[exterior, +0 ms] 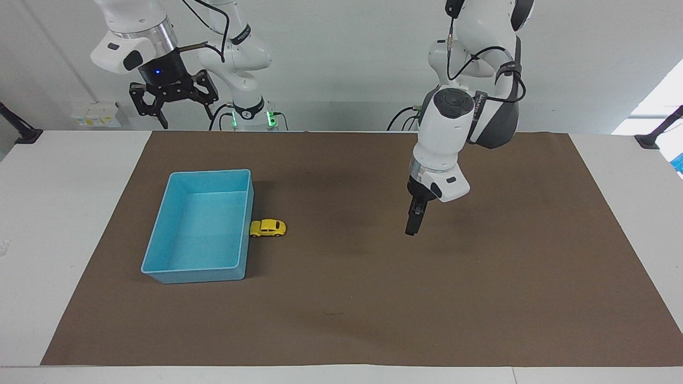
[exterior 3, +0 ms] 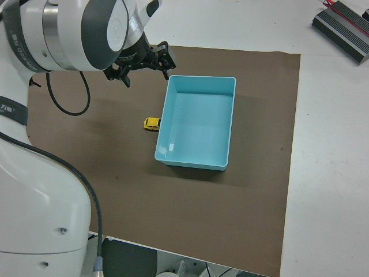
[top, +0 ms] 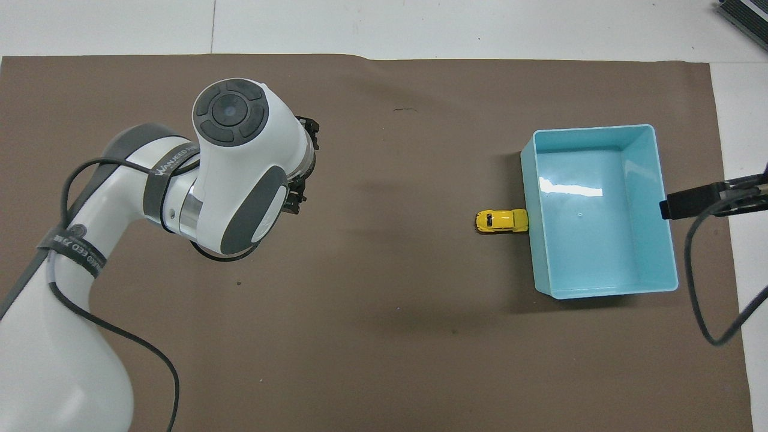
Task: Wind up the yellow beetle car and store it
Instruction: 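Withdraw the left gripper while the right gripper moves over the box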
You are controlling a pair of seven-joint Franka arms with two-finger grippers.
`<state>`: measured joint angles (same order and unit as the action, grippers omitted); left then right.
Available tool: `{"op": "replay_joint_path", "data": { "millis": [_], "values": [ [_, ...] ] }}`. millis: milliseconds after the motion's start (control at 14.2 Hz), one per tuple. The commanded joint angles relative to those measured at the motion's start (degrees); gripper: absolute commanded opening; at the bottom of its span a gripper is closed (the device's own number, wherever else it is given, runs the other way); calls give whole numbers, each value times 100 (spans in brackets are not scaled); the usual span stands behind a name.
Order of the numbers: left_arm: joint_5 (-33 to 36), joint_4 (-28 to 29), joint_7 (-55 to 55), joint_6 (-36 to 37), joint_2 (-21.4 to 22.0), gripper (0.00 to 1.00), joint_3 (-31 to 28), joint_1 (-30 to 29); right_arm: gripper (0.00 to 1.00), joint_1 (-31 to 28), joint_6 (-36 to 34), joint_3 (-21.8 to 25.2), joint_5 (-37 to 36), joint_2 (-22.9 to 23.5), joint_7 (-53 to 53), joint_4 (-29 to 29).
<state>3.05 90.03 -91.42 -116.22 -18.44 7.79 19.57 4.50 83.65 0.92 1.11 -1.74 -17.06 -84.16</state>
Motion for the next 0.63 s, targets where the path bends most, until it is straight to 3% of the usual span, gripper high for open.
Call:
{"op": "replay_joint_path", "data": {
  "millis": [0,563],
  "values": [
    [20,207,1052,249,305,100,21,-181,100,-29,55,-13,117,-107,-1085,-127],
    [-6,1174,3927,354,1122,100,30,-779,100,288,73,-179,117,-221,-3205,-233]
  ]
}}
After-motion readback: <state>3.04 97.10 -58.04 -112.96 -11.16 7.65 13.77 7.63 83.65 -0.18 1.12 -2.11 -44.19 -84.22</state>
